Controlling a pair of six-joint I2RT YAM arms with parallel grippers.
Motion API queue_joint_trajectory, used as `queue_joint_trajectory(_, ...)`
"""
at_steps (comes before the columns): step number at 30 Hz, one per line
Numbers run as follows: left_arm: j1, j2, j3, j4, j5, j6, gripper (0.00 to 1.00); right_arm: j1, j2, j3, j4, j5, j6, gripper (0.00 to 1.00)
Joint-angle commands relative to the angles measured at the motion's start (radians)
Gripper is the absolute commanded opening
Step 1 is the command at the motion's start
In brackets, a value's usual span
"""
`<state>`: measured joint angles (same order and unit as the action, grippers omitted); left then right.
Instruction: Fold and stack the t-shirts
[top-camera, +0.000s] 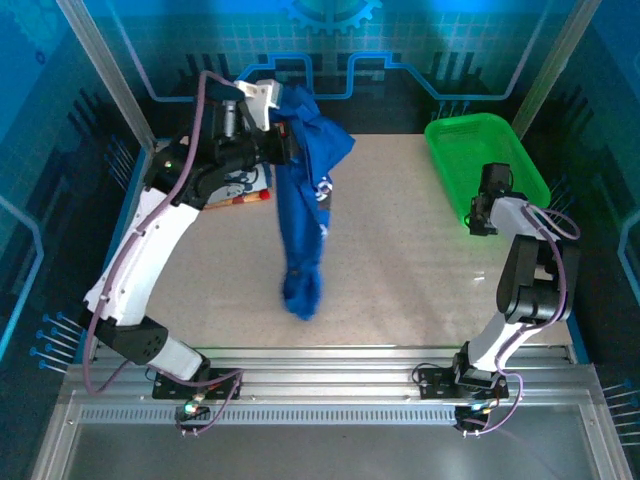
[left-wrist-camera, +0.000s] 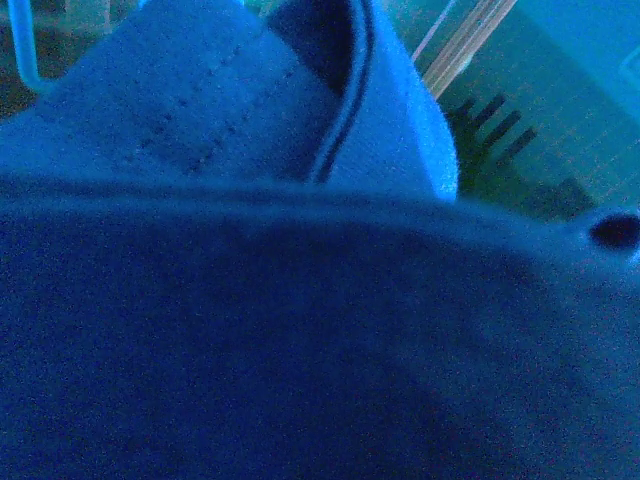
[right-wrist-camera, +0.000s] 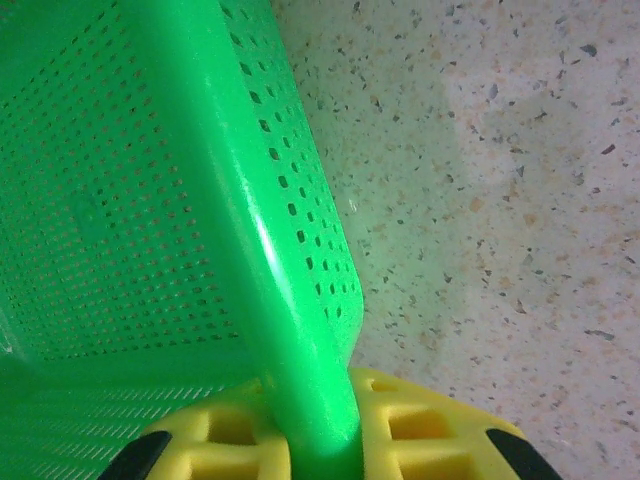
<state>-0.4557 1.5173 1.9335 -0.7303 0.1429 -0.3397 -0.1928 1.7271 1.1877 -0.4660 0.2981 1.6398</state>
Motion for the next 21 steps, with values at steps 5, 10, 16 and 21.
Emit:
queue_joint_trajectory(5,-0.001,-0.052,-0.123,0.111,0.110,-0.081,0.00,-0.030,0.088,0.052,-0.148,0.044,0.093,0.05)
queue_joint_trajectory(10,0.000,-0.036,-0.210,0.180,0.181,-0.138,0.00,-0.025,0.064,0.034,-0.111,0.031,0.057,0.49)
queue_joint_trajectory(16,0.069,-0.036,-0.363,0.246,0.140,-0.258,0.00,-0.022,-0.006,0.019,-0.026,-0.077,-0.211,0.99)
queue_joint_trajectory(21,0.195,-0.060,-0.546,0.320,0.086,-0.412,0.00,0.009,-0.101,-0.044,0.029,-0.177,-0.408,1.00)
